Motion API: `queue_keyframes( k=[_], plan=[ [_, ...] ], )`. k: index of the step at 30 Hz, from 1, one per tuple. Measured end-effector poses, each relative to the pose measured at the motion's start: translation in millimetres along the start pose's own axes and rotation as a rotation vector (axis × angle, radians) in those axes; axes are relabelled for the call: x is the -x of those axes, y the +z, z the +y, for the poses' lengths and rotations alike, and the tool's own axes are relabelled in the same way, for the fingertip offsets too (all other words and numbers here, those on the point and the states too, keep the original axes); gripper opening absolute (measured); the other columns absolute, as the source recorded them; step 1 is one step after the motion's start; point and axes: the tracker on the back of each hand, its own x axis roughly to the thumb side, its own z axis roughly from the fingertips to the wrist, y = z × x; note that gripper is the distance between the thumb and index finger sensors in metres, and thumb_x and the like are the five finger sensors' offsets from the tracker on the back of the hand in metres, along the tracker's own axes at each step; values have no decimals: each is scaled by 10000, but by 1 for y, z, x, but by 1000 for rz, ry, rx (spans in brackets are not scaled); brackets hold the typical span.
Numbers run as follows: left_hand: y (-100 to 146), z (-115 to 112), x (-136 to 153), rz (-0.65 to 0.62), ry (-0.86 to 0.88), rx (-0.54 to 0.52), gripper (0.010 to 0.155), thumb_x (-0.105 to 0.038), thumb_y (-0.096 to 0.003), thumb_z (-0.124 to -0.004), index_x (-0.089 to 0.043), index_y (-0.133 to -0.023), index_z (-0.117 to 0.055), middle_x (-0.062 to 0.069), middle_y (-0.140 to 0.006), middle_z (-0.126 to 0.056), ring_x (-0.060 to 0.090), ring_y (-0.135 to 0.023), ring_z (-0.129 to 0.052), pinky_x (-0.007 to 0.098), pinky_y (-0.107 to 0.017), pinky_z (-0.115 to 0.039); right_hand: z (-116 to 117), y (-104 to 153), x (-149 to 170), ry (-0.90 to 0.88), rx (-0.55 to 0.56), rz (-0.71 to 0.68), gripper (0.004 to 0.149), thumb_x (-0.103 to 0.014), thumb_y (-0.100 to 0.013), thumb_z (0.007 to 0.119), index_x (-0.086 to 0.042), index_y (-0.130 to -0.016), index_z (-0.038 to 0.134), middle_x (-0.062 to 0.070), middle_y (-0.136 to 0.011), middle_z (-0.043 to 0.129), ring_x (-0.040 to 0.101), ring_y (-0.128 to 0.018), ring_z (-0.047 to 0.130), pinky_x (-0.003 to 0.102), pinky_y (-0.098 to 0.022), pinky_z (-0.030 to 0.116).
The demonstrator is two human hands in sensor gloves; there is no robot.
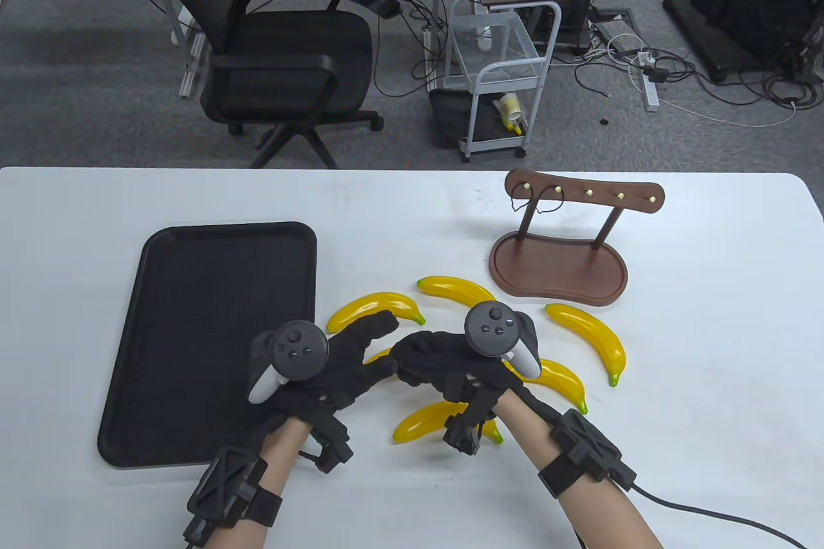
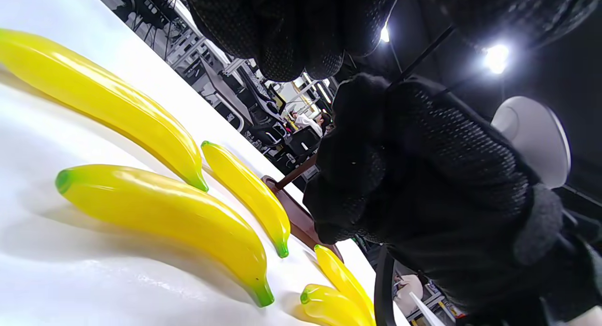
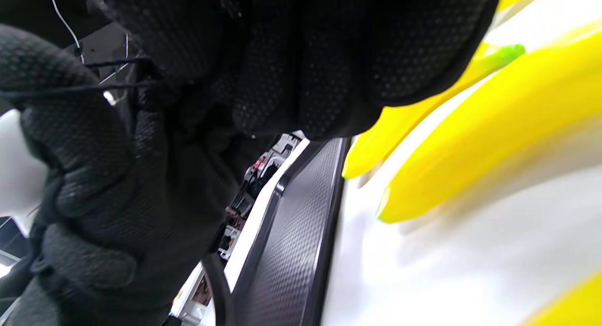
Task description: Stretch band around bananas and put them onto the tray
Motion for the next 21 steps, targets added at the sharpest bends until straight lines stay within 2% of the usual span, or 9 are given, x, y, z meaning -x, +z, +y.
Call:
queue_keyframes(
  k=[12,21],
  plan=[
    [0,5,11,-5,137,22,757,-684,-447,-597,-312,-1104,-553,-33,-1181,-666,278,-1082,-747,484,-833,-593,-10,2,0,71,125,32,379,-363,-585,728,-107,-839,844,92,-693,966,289,-583,984,477,-425,818],
    [-3,1,10,-22,182,70,705,-668,-443,-589,-336,-1064,-630,-59,-1155,-718,278,-1066,-774,490,-818,-609,-14,4,0,109,214,45,378,-364,-585,725,-116,-847,836,86,-705,962,284,-595,981,471,-435,818]
  ],
)
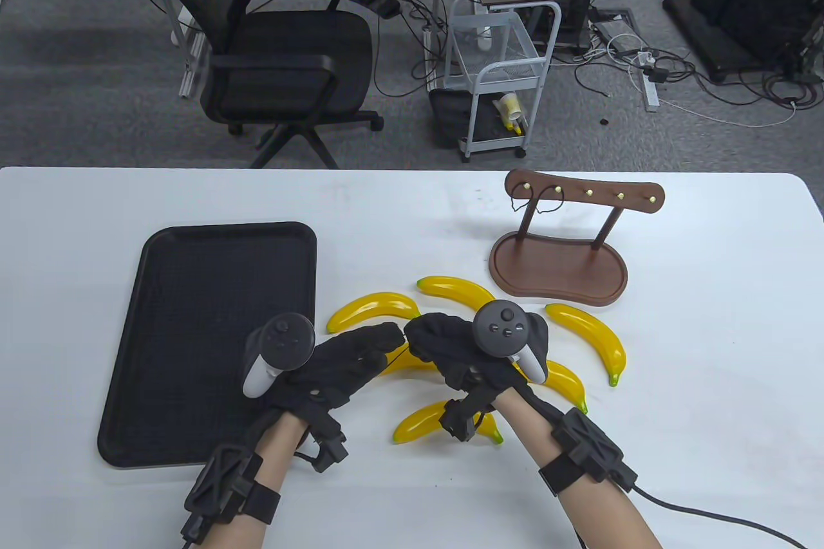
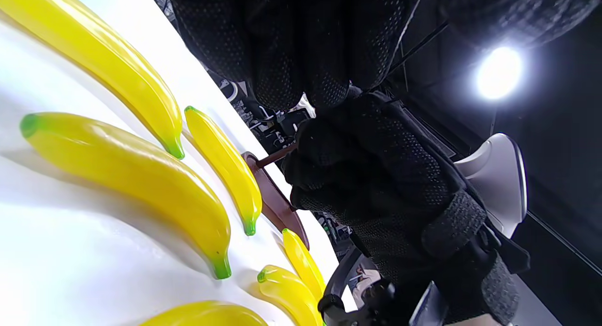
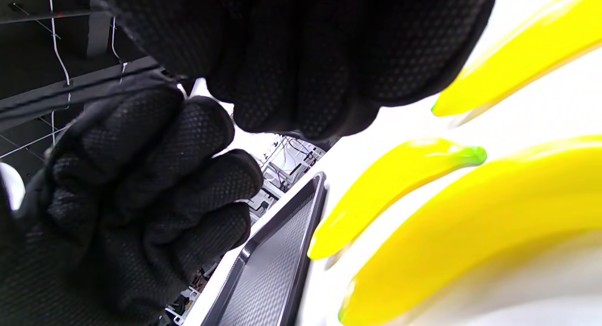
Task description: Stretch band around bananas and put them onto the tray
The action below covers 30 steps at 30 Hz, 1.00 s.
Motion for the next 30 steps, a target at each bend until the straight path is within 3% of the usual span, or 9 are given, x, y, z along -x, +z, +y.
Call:
queue_keyframes(
  k=[14,30],
  plan=[
    [0,1,-4,-53,102,14,606,-601,-494,-609,-344,-1040,-662,-87,-1150,-724,276,-1073,-757,492,-819,-600,0,-1,4,-38,-27,11,375,-347,-588,717,-117,-865,823,93,-732,950,293,-620,973,480,-448,815],
    [0,2,-5,-67,167,33,642,-600,-501,-600,-306,-1073,-610,-53,-1127,-747,240,-1053,-767,467,-808,-616,7,-1,2,-153,-106,-17,388,-294,-557,700,-145,-903,792,99,-797,916,313,-690,941,489,-497,799]
  ],
)
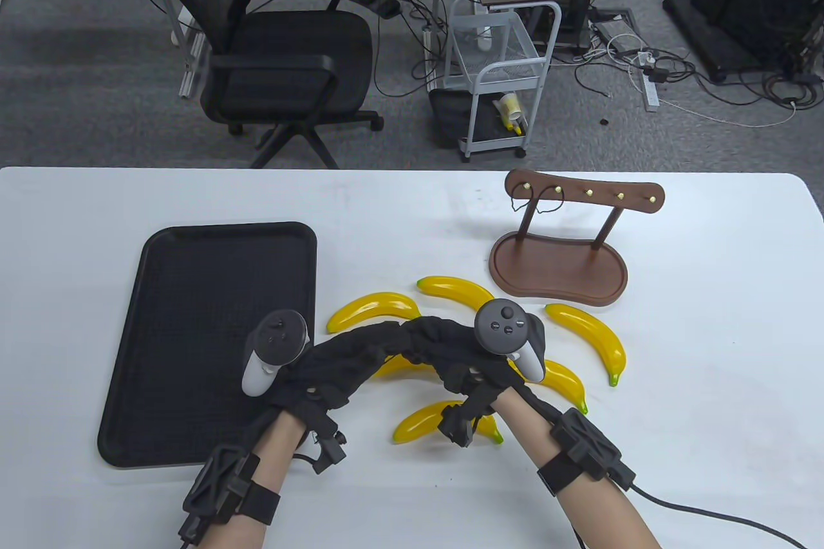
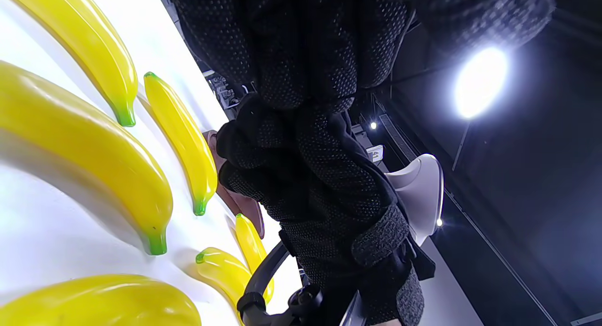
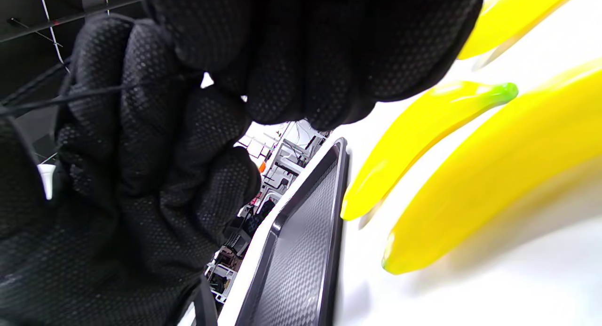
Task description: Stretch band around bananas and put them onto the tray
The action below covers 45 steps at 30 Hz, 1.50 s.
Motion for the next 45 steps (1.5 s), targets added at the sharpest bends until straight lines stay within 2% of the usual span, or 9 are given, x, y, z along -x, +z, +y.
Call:
queue_keyframes(
  k=[6,15,22,28,32,45],
  plan=[
    [0,1,-4,-9,-31,-2,630,-597,-504,-598,-322,-1071,-601,-81,-1121,-748,202,-1053,-760,451,-815,-608,-2,-1,8,-132,-51,-11,388,-332,-574,710,-155,-912,780,91,-818,903,310,-709,927,480,-511,787],
    [1,2,-6,7,-109,-18,648,-600,-500,-617,-318,-1082,-572,-75,-1149,-710,215,-1099,-712,448,-840,-568,-4,-2,12,-130,-41,3,391,-344,-584,708,-167,-928,765,90,-851,887,329,-735,909,485,-522,777],
    [4,11,-3,43,-171,-53,662,-592,-504,-628,-309,-1097,-551,-62,-1169,-682,232,-1119,-669,447,-856,-527,-17,0,9,-124,-36,-17,425,-346,-586,704,-144,-956,757,114,-885,875,358,-760,895,503,-529,768],
    [9,18,-6,67,-274,-96,663,-588,-503,-633,-302,-1097,-554,-54,-1167,-687,237,-1118,-669,451,-857,-519,-26,7,6,-17,-27,-31,453,-355,-584,705,-134,-978,738,134,-914,853,378,-781,878,520,-537,759],
    [13,23,-6,80,-309,-132,664,-588,-505,-636,-302,-1099,-549,-55,-1170,-681,238,-1122,-661,453,-860,-511,-28,16,4,119,-37,-48,477,-369,-581,708,-129,-993,722,143,-934,837,390,-799,863,529,-545,752],
    [19,33,-1,155,-508,-205,671,-586,-505,-646,-308,-1104,-527,-59,-1182,-658,231,-1134,-639,449,-867,-496,-17,45,15,431,-109,-83,553,-395,-552,751,-140,-1035,661,141,-996,778,394,-852,824,534,-571,739]
  ],
)
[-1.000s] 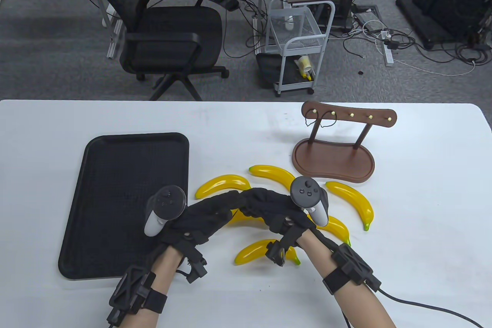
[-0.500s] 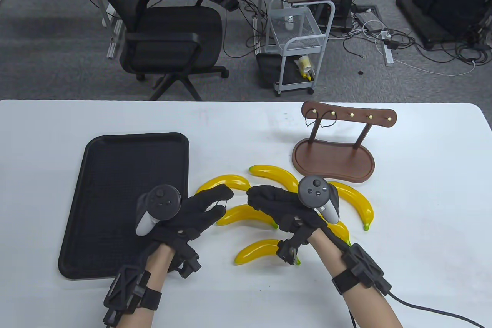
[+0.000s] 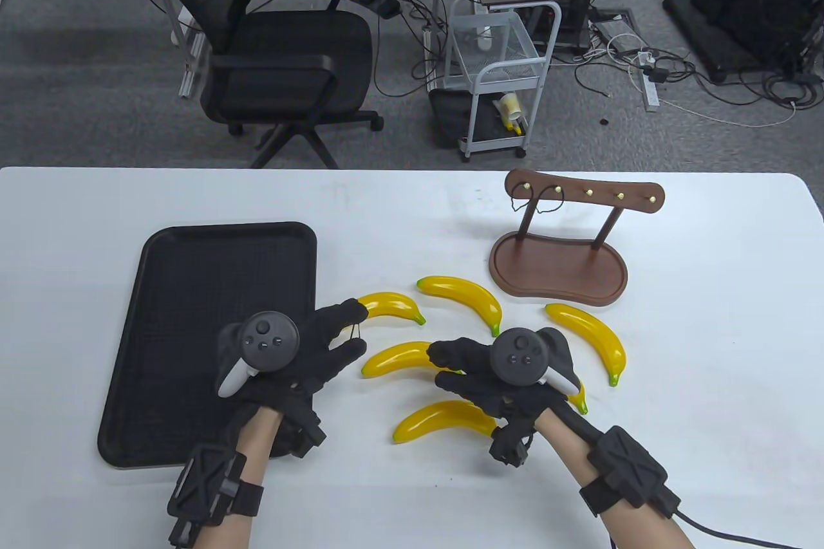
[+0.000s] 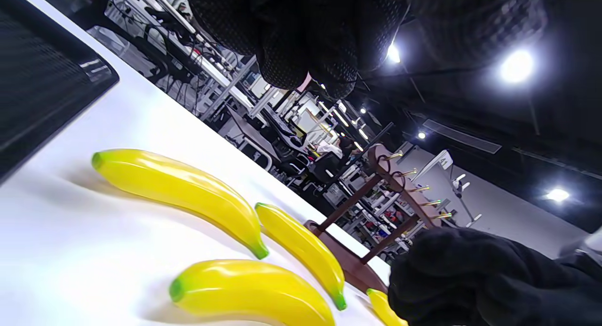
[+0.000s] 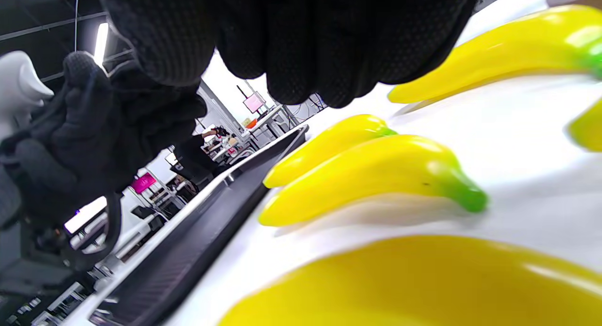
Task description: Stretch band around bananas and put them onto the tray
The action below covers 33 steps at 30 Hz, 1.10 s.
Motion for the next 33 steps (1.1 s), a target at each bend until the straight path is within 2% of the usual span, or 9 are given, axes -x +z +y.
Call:
queue_keyframes(
  k=[3,16,33],
  plan=[
    [0,-1,3,10,-18,0,672,-588,-504,-646,-309,-1103,-528,-62,-1180,-660,227,-1134,-642,447,-868,-498,6,7,3,82,12,-15,573,-398,-540,765,-146,-1040,648,133,-1004,768,383,-857,823,526,-574,742],
    [0,-2,6,32,-36,5,663,-585,-507,-644,-318,-1102,-522,-71,-1182,-651,225,-1140,-633,447,-870,-494,41,16,4,319,-64,-69,644,-382,-490,832,-152,-1051,614,132,-1022,739,368,-868,816,512,-574,754],
    [0,-2,5,31,-26,11,653,-581,-511,-642,-318,-1098,-531,-72,-1178,-658,224,-1137,-638,447,-868,-498,63,16,4,464,-119,-93,682,-387,-469,852,-151,-1056,596,132,-1032,720,356,-858,820,502,-567,762]
  ],
)
